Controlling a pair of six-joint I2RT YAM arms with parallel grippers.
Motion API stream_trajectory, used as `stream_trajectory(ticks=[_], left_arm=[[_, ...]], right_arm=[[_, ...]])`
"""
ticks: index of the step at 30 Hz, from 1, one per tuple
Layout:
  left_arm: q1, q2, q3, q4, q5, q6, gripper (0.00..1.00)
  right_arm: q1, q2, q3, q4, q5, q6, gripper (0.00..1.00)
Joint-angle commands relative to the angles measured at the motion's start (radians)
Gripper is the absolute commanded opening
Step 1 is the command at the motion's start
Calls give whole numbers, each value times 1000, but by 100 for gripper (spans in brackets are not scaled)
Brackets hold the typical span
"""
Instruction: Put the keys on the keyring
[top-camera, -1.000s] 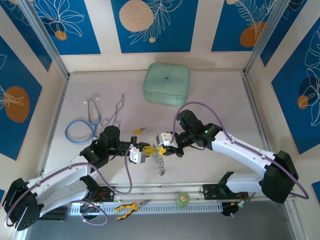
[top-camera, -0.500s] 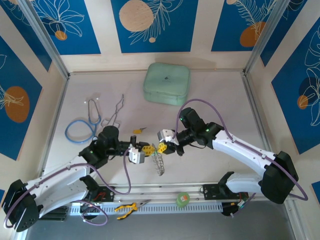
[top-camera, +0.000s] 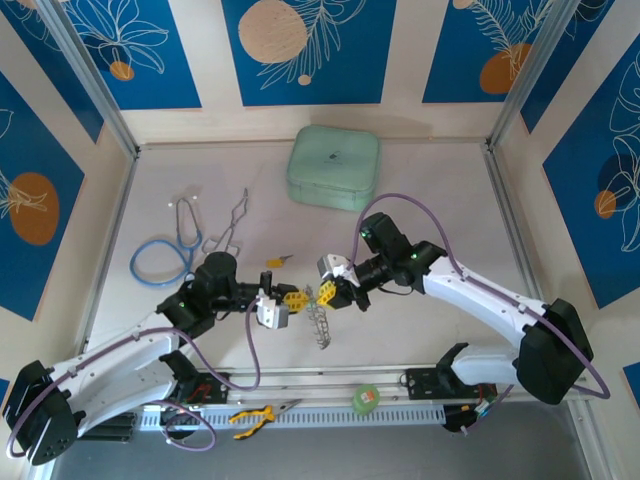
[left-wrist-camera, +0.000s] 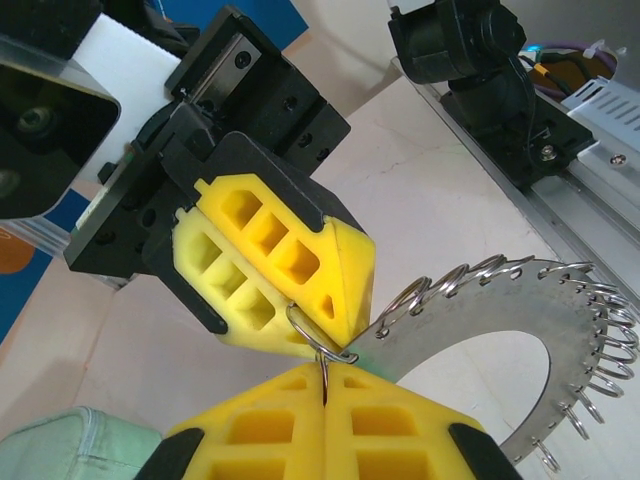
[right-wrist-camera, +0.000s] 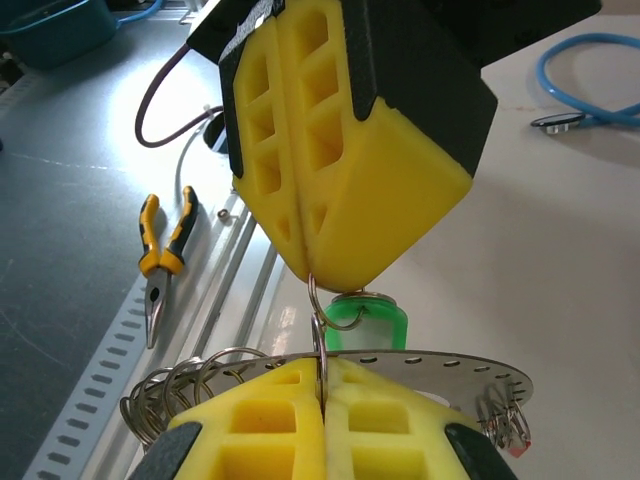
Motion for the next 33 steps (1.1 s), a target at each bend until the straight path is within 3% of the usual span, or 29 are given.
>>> stream_trajectory(ticks=[1, 11, 19, 33], left_arm=[[-18, -8, -6, -4, 56, 16, 0], [-19, 17, 27, -42, 149, 29, 0], [-19, 26, 1, 47, 116, -26, 0], [-18, 26, -5, 80, 160, -90, 0]], right_arm=[[-5, 9, 48, -25, -75, -33, 0], [-19, 74, 127, -113, -124, -102, 0], [-14, 91, 136, -146, -116, -117, 0], [-9, 117, 152, -140, -83, -101, 0]])
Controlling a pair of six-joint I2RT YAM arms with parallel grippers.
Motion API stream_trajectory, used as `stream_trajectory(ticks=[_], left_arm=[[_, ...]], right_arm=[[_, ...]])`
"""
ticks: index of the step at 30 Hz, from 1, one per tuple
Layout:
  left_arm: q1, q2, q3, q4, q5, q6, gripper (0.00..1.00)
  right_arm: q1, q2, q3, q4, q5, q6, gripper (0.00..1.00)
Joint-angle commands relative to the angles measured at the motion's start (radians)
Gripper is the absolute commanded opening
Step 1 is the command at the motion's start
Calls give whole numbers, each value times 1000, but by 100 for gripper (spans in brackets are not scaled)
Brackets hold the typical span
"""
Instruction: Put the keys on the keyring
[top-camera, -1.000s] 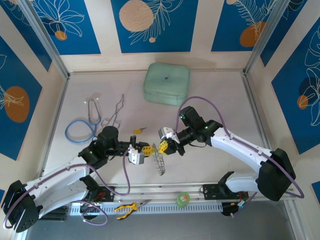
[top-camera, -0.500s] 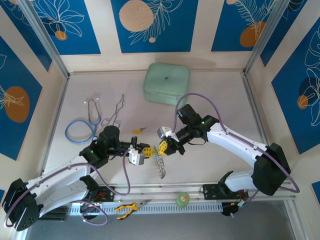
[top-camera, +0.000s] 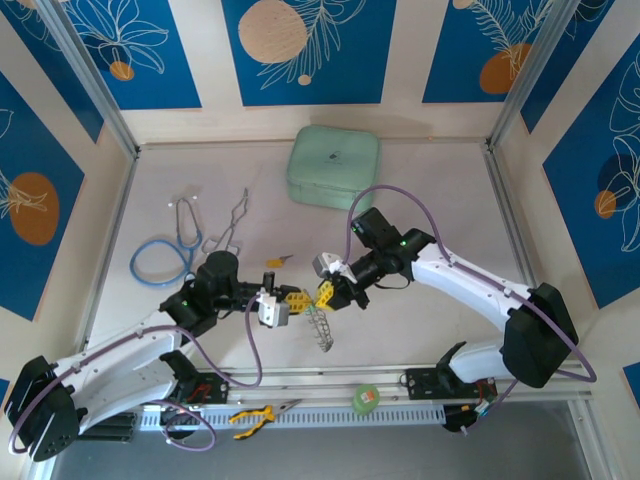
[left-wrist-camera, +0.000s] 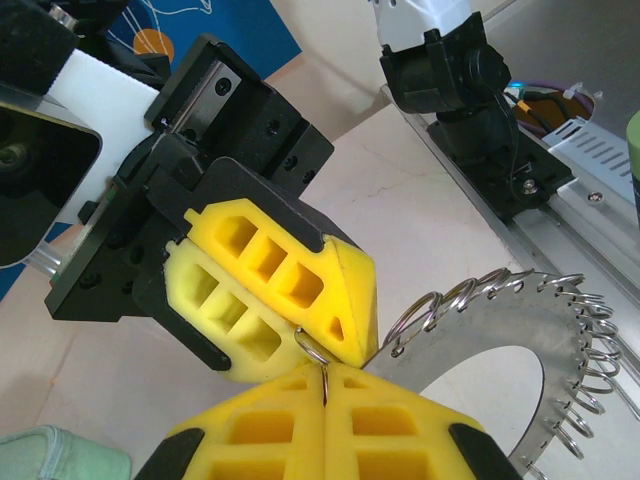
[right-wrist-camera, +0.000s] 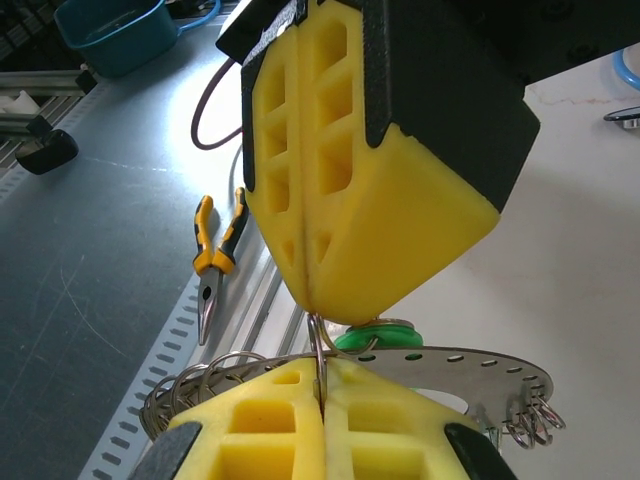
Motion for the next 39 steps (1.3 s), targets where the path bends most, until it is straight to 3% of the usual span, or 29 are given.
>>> stream_trajectory(ticks=[1, 19, 39], left_arm=[[-16, -2, -4, 31, 114, -17, 0], [-17, 6, 22, -78, 175, 14, 0], [-16, -1, 14, -137, 118, 107, 0]], right_arm=[[-3, 16, 49, 31, 0, 1, 0], [-12, 20, 71, 20, 9, -14, 0], [1, -34, 45, 68, 94, -36, 0]])
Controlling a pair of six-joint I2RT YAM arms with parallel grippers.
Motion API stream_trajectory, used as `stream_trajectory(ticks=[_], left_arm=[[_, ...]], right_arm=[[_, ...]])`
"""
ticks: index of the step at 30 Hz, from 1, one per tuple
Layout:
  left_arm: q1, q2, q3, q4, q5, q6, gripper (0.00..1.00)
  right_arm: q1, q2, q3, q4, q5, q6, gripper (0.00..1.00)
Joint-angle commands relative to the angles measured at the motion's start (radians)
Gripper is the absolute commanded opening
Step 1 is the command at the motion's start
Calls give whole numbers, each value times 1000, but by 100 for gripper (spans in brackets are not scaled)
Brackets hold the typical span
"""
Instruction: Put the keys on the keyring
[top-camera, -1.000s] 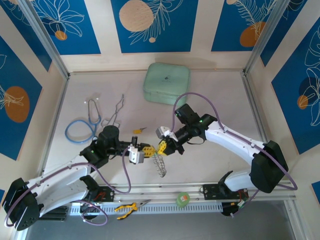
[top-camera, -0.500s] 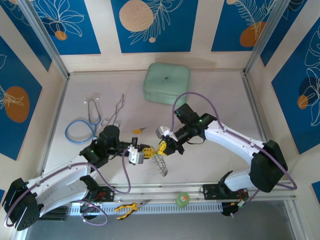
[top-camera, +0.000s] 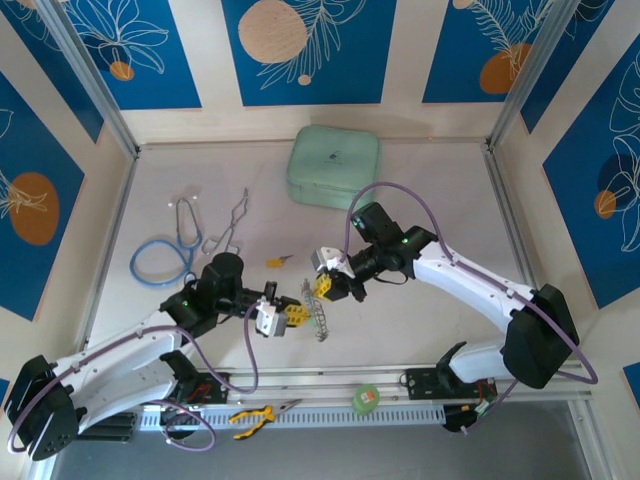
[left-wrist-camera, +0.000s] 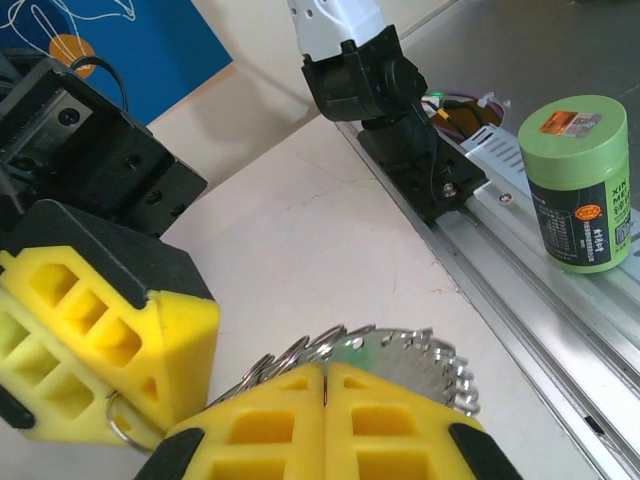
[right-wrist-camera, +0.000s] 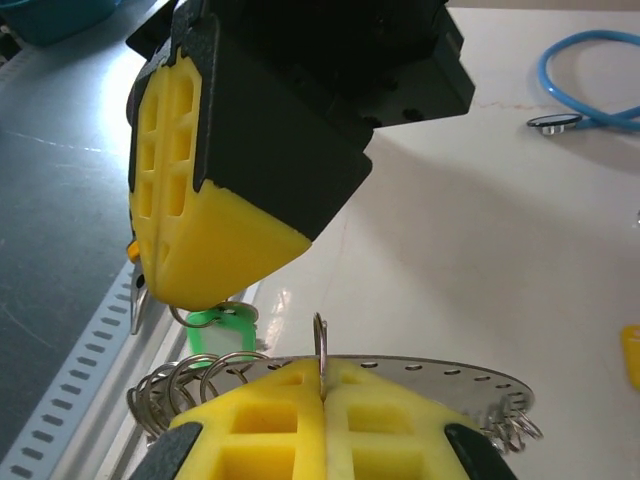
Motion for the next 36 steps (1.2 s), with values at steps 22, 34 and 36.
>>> stream_trajectory(ticks=[22, 34, 36], left_arm=[[-11, 96, 88, -246, -713, -992, 0], [-30, 317, 189, -483, -805, -1298, 0], [-30, 346, 199, -500, -806, -1338, 0]], right_arm=[[-3, -199, -129, 45, 247, -2, 0], [0, -204, -135, 41, 236, -21, 0], [0, -206, -135, 39, 233, -22, 0]])
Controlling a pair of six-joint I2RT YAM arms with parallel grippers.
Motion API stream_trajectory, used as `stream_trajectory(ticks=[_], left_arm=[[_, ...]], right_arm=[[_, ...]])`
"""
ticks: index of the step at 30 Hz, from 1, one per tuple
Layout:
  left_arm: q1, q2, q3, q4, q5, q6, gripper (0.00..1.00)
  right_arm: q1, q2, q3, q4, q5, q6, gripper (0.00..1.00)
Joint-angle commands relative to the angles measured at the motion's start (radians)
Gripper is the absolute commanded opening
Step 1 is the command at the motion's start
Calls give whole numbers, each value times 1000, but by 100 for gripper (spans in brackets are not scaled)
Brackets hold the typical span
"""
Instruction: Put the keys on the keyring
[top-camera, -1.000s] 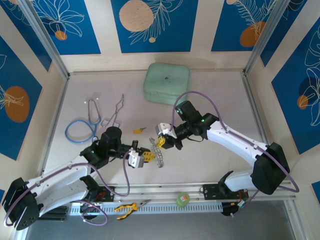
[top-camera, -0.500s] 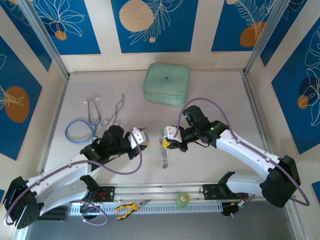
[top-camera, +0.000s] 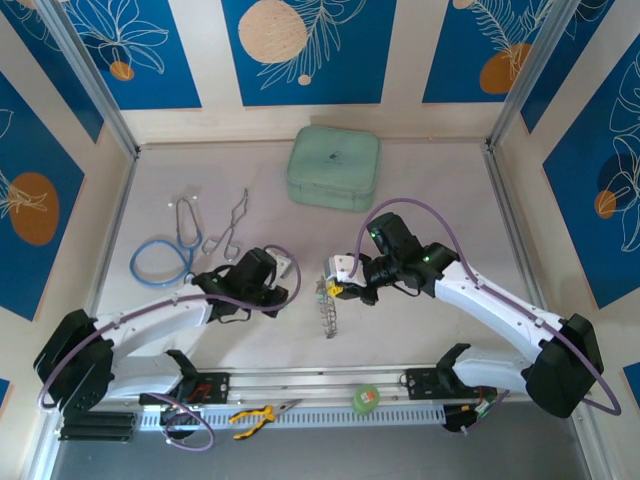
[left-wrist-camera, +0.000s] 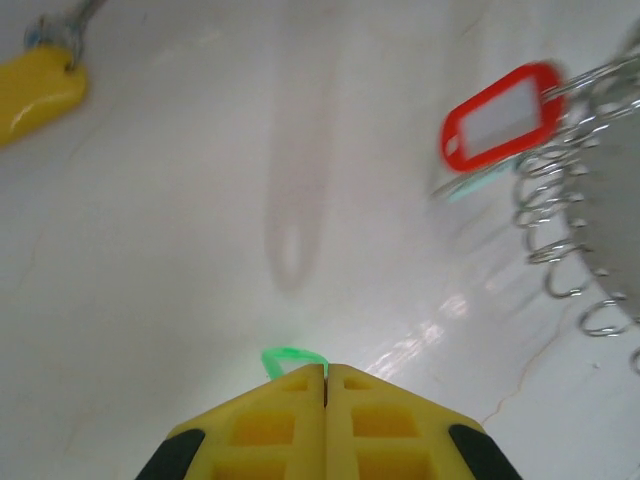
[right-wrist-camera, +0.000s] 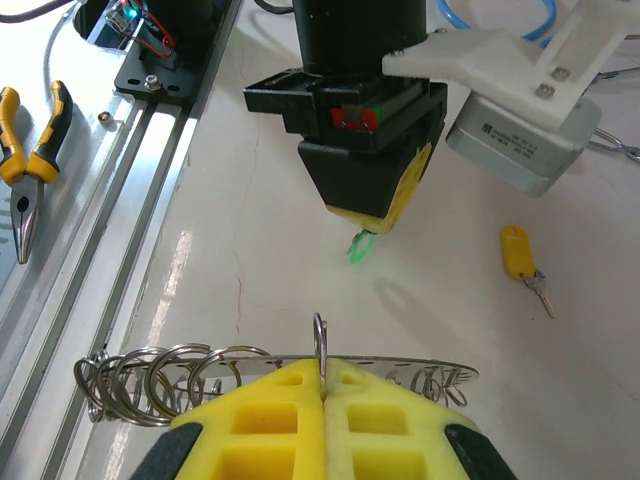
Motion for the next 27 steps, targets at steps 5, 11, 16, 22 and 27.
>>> stream_trajectory(ticks=[5, 11, 16, 22, 27], left_arm=[[-8, 82, 40, -94, -23, -207, 0], [-9, 96, 41, -122, -44, -246, 7], [-7, 97, 37, -140, -43, -270, 25], [-7, 106, 37, -178, -41, -315, 34], [-6, 113, 60, -198, -29, -269, 37]], right_arm=[[4, -20, -8, -8, -35, -18, 0], [4, -19, -11, -9, -41, -20, 0], [6, -20, -13, -9, -41, -20, 0], [5, -20, -14, -10, -41, -20, 0], [7, -20, -14, -11, -41, -23, 0]])
